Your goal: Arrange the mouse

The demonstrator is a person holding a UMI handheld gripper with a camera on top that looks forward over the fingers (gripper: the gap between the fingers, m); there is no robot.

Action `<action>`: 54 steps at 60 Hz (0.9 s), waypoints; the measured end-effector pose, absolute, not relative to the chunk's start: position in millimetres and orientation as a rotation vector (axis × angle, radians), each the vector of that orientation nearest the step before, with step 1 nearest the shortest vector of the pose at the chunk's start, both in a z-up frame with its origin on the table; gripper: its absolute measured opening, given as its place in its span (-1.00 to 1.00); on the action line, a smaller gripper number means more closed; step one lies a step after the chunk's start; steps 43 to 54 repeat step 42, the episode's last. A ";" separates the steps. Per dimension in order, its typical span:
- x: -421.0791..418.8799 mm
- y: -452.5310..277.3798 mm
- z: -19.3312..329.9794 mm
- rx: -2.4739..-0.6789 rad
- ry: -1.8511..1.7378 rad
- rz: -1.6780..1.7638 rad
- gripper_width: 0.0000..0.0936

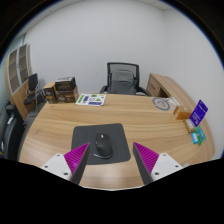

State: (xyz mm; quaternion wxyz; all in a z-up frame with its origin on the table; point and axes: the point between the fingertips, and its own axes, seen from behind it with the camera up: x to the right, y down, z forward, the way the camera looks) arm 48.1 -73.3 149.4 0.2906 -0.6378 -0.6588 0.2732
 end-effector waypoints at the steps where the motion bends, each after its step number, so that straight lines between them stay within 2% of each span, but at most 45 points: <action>1: 57.3 -71.6 158.1 -1.704 -1.753 0.731 0.84; 11: 149.2 -47.9 229.8 -1.703 -1.691 0.715 0.84; 21: 227.7 -32.8 263.3 -1.694 -1.636 0.700 0.84; 34: 287.5 -25.7 266.7 -1.724 -1.571 0.684 0.83; 54: 299.1 -23.0 266.1 -1.713 -1.556 0.669 0.84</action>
